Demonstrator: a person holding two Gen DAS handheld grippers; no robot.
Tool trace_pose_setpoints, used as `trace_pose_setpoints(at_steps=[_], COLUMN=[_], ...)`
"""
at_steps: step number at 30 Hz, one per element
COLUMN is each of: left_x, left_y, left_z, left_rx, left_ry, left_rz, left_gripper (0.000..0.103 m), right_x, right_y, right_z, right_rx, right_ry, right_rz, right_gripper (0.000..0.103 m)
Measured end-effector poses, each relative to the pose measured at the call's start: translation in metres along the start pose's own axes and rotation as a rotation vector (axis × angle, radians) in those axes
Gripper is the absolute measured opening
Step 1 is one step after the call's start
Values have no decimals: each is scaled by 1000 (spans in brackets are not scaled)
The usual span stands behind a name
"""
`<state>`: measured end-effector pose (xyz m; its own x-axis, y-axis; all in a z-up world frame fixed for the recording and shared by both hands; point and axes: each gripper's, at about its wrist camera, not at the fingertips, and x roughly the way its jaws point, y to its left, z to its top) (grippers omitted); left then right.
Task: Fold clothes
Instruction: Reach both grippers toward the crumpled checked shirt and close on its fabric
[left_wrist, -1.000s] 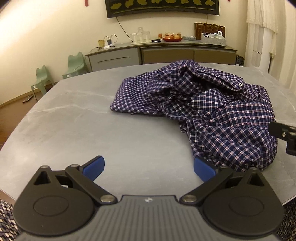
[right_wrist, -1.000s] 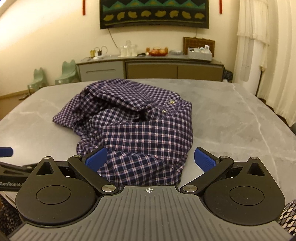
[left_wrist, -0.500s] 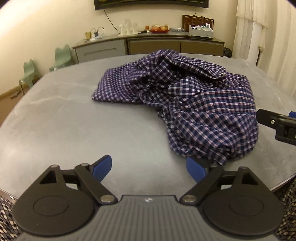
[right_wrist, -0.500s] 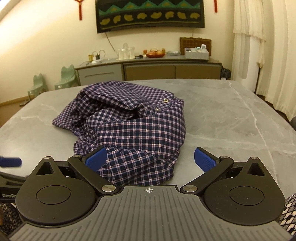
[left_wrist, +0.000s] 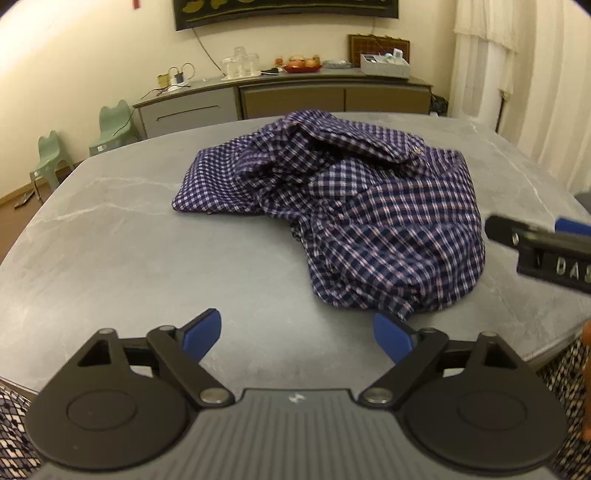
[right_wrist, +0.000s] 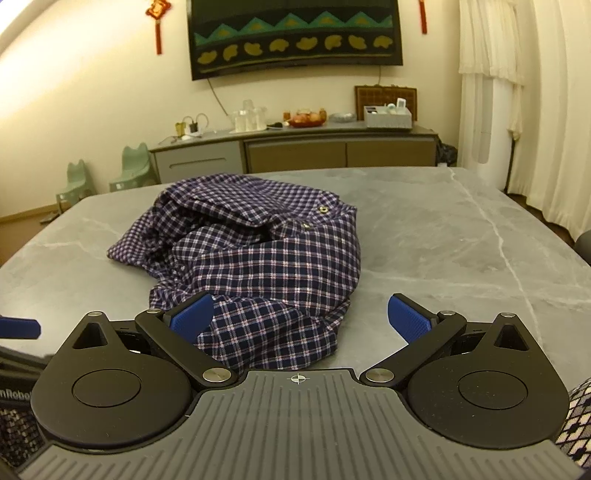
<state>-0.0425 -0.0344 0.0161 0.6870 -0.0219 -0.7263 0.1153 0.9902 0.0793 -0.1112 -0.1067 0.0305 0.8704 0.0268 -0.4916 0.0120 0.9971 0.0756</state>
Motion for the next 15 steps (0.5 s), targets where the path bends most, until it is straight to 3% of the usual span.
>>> trace_pose_setpoints(at_steps=[2, 5, 7, 8, 9, 11, 13, 15], left_x=[-1, -1, -3, -4, -5, -8, -13, -17], left_y=[-2, -6, -9, -9, -9, -11, -13, -17], left_z=[-3, -8, -10, -10, -10, -10, -10, -10], left_rx=[3, 14, 18, 20, 19, 32, 48, 64], left_ry=[12, 20, 8, 7, 8, -4, -26, -55], left_rz=[-13, -29, -27, -29, -36, -39, -39, -37], left_gripper=[86, 73, 43, 37, 21, 1, 0, 0], right_x=[-1, -4, -7, -8, -10, -11, -10, -9], right_y=[0, -1, -2, -2, -2, -2, -2, -1], right_z=[-1, -2, -2, -1, -1, -1, -1, -2], right_rx=[0, -1, -5, -7, -9, -17, -15, -19], right_ry=[-1, -5, -13, -19, -23, -15, 8, 24], right_rz=[8, 15, 27, 33, 45, 60, 85, 106], right_gripper=[102, 102, 102, 101, 95, 74, 31, 5])
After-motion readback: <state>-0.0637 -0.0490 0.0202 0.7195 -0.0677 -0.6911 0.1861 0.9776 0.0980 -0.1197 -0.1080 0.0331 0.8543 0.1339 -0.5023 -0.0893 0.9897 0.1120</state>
